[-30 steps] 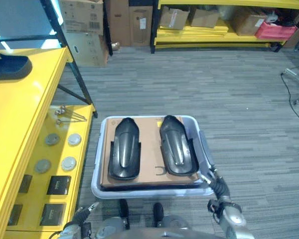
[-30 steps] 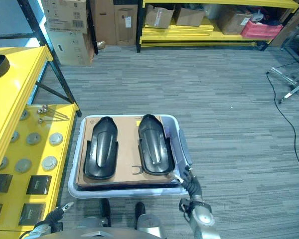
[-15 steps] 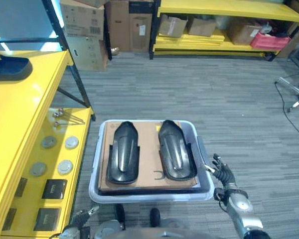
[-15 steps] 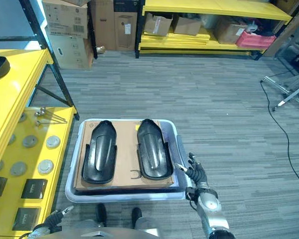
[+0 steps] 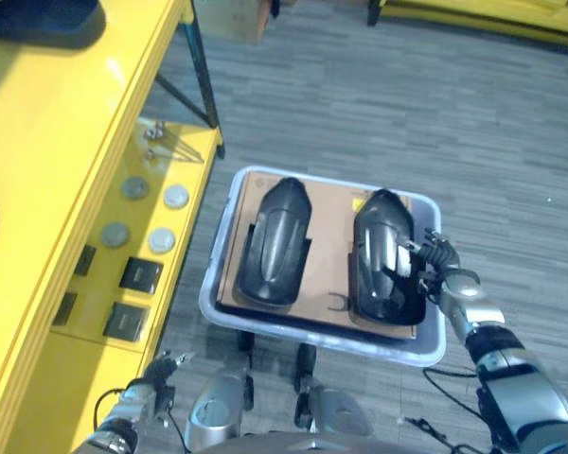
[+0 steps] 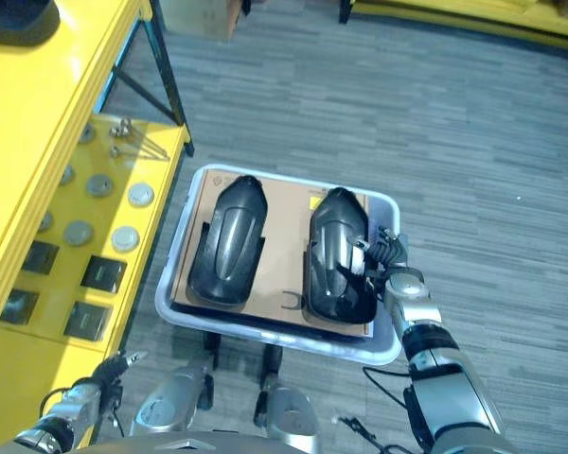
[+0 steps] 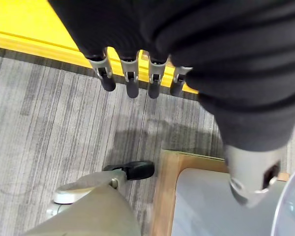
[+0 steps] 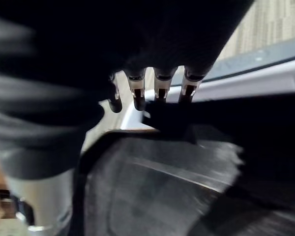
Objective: Move parts from the plastic box to the shelf.
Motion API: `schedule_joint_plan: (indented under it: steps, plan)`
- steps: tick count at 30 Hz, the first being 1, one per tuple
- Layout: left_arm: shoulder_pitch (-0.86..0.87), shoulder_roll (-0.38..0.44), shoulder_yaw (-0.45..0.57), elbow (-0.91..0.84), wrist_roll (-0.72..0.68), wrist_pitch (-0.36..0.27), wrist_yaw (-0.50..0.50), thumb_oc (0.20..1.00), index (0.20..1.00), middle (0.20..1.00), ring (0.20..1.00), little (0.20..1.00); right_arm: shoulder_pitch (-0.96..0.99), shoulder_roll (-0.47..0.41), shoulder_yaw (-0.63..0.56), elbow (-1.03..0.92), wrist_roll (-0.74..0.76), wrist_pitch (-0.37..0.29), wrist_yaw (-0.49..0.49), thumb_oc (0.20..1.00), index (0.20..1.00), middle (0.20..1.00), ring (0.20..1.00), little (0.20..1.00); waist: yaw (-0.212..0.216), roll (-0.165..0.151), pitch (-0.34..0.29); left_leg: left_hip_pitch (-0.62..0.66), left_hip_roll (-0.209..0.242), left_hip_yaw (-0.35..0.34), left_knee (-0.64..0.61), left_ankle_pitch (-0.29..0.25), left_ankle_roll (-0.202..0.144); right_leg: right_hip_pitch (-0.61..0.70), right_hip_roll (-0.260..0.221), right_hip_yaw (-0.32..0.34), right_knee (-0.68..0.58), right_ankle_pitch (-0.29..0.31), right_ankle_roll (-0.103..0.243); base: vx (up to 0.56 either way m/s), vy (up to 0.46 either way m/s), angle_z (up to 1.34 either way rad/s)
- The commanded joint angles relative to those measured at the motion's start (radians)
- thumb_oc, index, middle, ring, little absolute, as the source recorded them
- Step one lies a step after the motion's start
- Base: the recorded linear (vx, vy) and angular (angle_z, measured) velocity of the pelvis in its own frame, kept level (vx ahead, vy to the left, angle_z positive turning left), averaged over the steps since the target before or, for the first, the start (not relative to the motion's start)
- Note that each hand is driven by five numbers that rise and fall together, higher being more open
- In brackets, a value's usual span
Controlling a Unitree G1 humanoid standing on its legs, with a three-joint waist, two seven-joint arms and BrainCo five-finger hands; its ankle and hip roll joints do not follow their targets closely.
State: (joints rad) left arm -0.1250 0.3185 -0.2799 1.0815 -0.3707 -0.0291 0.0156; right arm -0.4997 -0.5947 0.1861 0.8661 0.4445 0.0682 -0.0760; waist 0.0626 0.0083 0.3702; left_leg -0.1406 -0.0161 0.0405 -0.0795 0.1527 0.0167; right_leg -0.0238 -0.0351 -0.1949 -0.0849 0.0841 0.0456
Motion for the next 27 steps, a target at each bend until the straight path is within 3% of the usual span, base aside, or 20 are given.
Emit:
schedule_joint_plan:
  steps: [1, 2, 6, 8, 16, 24, 27]
  plan:
    - [-0.026, 0.017, -0.038, 0.034, -0.020, -0.008, 0.000, 1.000, 1.000, 1.000, 1.000, 1.000, 0.029, -0.053, 0.036, -0.006, -0.015, 0.046, 0.071, 1.000, 1.000, 1.000, 1.000, 1.000, 0.003, -0.008, -0.005, 0.050, 0.045, -0.012, -0.008, -0.095, -0.040, -0.001, -0.073, 0.003, 0.056, -0.065, 0.043, -0.04, 0.014, 0.17]
    - [-0.029, 0.018, -0.042, 0.027, -0.023, -0.011, 0.002, 1.000, 1.000, 1.000, 1.000, 1.000, 0.021, -0.050, 0.052, 0.030, -0.028, 0.081, 0.120, 1.000, 1.000, 1.000, 1.000, 1.000, 0.010, -0.005, 0.006, 0.043, 0.044, -0.017, -0.008, -0.090, -0.043, -0.005, -0.076, -0.006, 0.059, -0.065, 0.042, -0.03, 0.007, 0.11]
    - [-0.044, 0.020, -0.047, 0.017, -0.017, 0.000, 0.002, 1.000, 1.000, 1.000, 1.000, 1.000, 0.018, -0.032, 0.083, 0.098, -0.125, 0.156, 0.107, 1.000, 1.000, 1.000, 1.000, 1.000, 0.018, -0.002, 0.015, 0.032, 0.042, -0.021, -0.008, -0.085, -0.044, -0.012, -0.081, -0.017, 0.063, -0.064, 0.043, -0.03, -0.004, 0.04]
    - [-0.055, 0.018, -0.056, 0.021, -0.016, -0.009, 0.000, 1.000, 1.000, 1.000, 1.000, 1.000, 0.023, -0.017, 0.103, 0.179, -0.164, 0.168, 0.091, 0.200, 0.200, 0.200, 0.200, 0.200, 0.025, -0.001, 0.018, 0.033, 0.042, -0.024, -0.008, -0.085, -0.044, -0.011, -0.083, -0.026, 0.065, -0.064, 0.043, -0.02, -0.017, 0.05]
    - [-0.047, 0.009, -0.061, 0.011, 0.002, -0.048, 0.005, 1.000, 1.000, 1.000, 1.000, 1.000, 0.071, 0.014, 0.105, 0.216, -0.237, 0.199, -0.029, 0.200, 0.200, 0.200, 0.200, 0.200, 0.025, -0.008, -0.002, 0.054, 0.045, -0.020, -0.008, -0.090, -0.049, 0.015, -0.084, -0.033, 0.047, -0.056, 0.046, -0.01, -0.007, 0.05]
    - [0.012, 0.031, -0.019, -0.038, 0.061, -0.015, 0.118, 1.000, 1.000, 1.000, 1.000, 1.000, 0.199, -0.020, 0.034, 0.035, -0.271, 0.009, -0.214, 0.200, 0.200, 0.200, 0.200, 0.200, 0.011, -0.025, -0.094, 0.110, 0.063, 0.002, -0.008, -0.093, -0.067, 0.085, -0.079, -0.053, 0.015, -0.051, 0.054, -0.01, -0.043, 0.02]
    - [0.020, 0.034, -0.007, -0.049, 0.066, -0.003, 0.153, 1.000, 1.000, 1.000, 1.000, 1.000, 0.210, -0.031, 0.029, -0.014, -0.285, 0.001, -0.229, 0.200, 0.200, 0.200, 0.200, 0.200, 0.010, -0.025, -0.109, 0.119, 0.066, 0.010, -0.008, -0.093, -0.070, 0.099, -0.075, -0.060, 0.009, -0.054, 0.052, 0.00, -0.033, -0.08]
